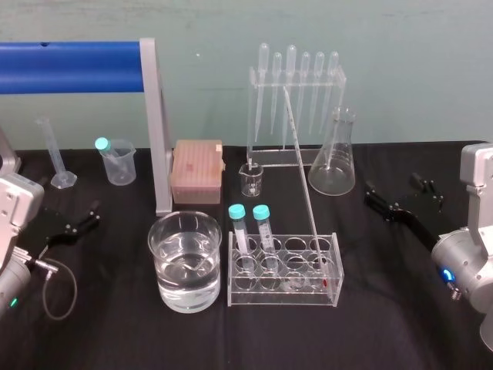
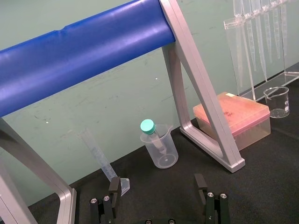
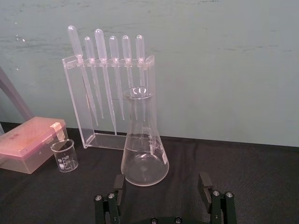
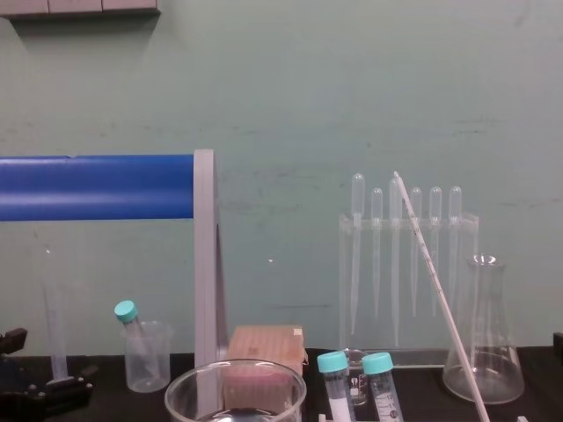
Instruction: Hold the thermometer with one hand and immerse one end into the beaker, then reinsert it into the test tube rack.
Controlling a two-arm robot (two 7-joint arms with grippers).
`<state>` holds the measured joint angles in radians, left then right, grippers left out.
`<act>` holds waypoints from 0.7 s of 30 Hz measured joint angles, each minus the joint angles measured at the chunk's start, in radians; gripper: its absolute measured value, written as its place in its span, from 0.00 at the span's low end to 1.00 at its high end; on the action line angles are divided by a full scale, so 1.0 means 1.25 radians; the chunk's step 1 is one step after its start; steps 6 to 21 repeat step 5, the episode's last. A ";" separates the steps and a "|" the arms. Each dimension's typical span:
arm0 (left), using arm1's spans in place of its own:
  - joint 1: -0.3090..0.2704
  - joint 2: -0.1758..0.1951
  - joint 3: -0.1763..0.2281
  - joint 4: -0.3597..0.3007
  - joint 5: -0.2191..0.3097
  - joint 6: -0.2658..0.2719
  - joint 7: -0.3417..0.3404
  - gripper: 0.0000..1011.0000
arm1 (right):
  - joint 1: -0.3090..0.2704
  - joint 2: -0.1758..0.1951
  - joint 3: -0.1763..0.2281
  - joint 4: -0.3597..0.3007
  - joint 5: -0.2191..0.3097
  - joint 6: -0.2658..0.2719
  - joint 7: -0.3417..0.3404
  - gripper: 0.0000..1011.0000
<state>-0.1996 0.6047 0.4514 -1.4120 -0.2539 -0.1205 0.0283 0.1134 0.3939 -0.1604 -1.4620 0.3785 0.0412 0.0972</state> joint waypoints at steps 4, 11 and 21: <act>0.000 0.000 0.000 0.000 0.000 0.000 0.000 1.00 | 0.000 0.000 0.000 -0.001 0.000 0.000 0.000 0.99; 0.000 0.000 0.000 0.000 0.000 0.000 0.000 1.00 | 0.000 0.000 0.000 -0.001 0.000 0.000 0.000 0.99; 0.000 0.000 0.000 0.000 0.000 0.000 0.000 1.00 | 0.000 0.000 0.000 -0.001 0.000 0.000 0.000 0.99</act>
